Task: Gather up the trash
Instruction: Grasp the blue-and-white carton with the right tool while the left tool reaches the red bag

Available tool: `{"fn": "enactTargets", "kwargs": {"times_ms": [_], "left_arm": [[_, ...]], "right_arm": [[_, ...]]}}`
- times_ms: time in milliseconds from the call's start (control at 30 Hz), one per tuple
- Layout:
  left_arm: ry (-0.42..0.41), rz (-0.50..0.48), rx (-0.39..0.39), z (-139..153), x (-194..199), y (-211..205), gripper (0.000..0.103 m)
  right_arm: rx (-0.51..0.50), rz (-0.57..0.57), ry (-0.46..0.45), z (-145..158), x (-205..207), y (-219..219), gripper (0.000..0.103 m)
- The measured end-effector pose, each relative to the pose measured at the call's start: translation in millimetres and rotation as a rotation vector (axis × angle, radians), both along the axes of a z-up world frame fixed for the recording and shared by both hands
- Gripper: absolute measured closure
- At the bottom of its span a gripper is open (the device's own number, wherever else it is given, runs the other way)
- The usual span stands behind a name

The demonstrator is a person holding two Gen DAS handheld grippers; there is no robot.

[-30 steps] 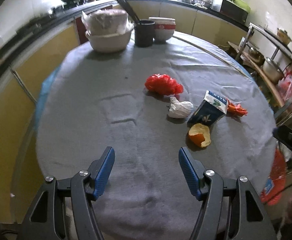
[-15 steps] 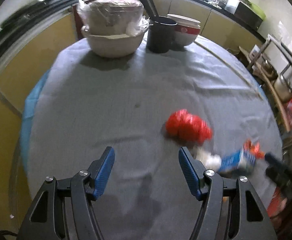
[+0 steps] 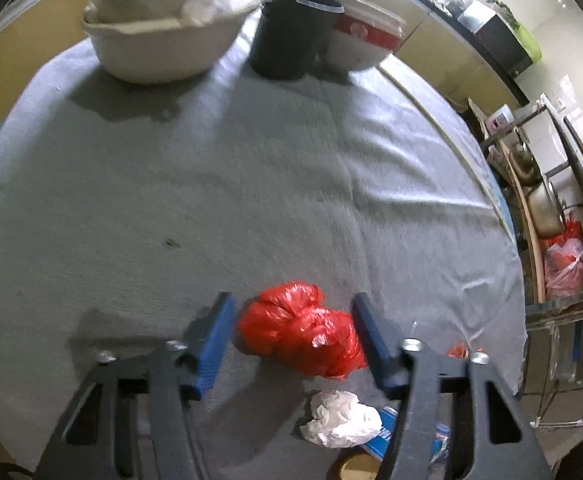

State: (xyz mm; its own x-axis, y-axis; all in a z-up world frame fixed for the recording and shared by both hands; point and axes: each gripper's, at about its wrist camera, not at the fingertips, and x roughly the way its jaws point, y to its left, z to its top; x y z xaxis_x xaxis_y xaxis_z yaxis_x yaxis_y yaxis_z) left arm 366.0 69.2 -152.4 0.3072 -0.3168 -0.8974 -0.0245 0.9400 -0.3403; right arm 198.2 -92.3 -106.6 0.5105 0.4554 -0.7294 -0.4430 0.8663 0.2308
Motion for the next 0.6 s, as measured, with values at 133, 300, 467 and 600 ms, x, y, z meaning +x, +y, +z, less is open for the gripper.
{"fn": "enactTargets", "kwargs": {"times_ms": [133,300,467,600], "left_arm": [[-0.001,0.001,0.016,-4,-5,-3,0.055],[-0.012,-0.012,0.016,-3,-13,3,0.063],[-0.020,-0.005,-0.016,-2,-25,14,0.070],[-0.021,-0.007,-0.027,0,-42,24,0.081]], "right_arm": [[-0.121,-0.019,-0.047,-4,4,5,0.037],[-0.144,-0.070,-0.021,-7,23,-3,0.038],[-0.082,-0.132,0.013,-9,30,-17,0.038],[-0.074,-0.165,0.030,-11,33,-23,0.038]]}}
